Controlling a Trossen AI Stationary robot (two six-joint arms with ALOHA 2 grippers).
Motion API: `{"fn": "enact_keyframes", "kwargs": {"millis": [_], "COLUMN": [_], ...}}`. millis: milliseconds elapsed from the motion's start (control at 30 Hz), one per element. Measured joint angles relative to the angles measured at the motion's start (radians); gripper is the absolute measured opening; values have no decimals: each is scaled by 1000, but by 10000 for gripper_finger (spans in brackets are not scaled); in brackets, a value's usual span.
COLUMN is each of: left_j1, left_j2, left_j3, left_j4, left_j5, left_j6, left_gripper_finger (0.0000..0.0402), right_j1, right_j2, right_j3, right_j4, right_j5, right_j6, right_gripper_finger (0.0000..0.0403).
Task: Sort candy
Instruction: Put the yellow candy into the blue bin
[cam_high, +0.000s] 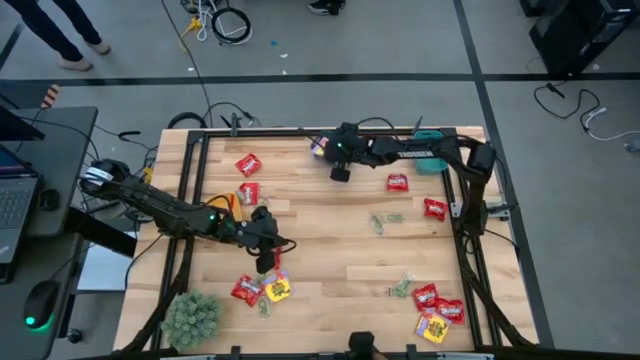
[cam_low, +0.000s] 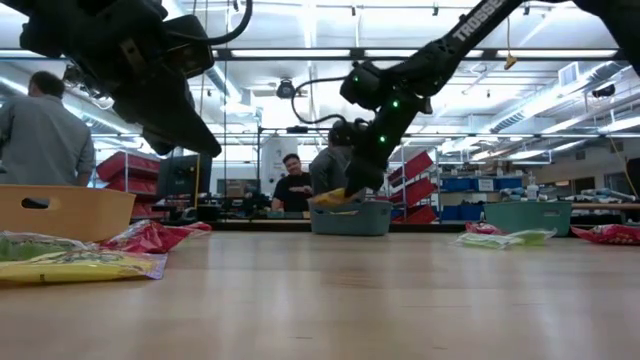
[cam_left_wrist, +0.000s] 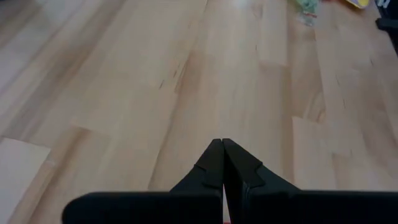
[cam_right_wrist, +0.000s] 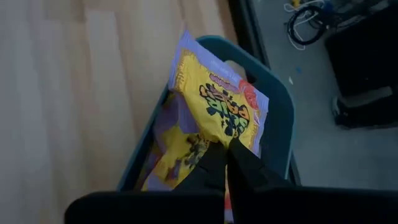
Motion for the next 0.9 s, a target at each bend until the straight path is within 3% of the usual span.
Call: {"fn": "enact_keyframes", "kwargs": {"millis": [333,500,667,900], "left_j1": [19,19,30,29], "left_j2": [0,0,0,1], "left_j3": [0,0,0,41], "left_j4": [-73,-63,-53,-152], "left_j5": [63,186,335,426], "left_j6": [9,79,50,-53], "left_gripper_finger": [1,15,39,115], "right_j1": [-41,-38,-21,24], "right_j2": [30,22,-32,-182], "right_j3": [0,0,0,0], "right_j4": [-6,-37,-81,-217], "right_j5": [-12,-32,14,0], "right_j6": [12,18,59,161], "right_gripper_finger": [32,104,193,272]}}
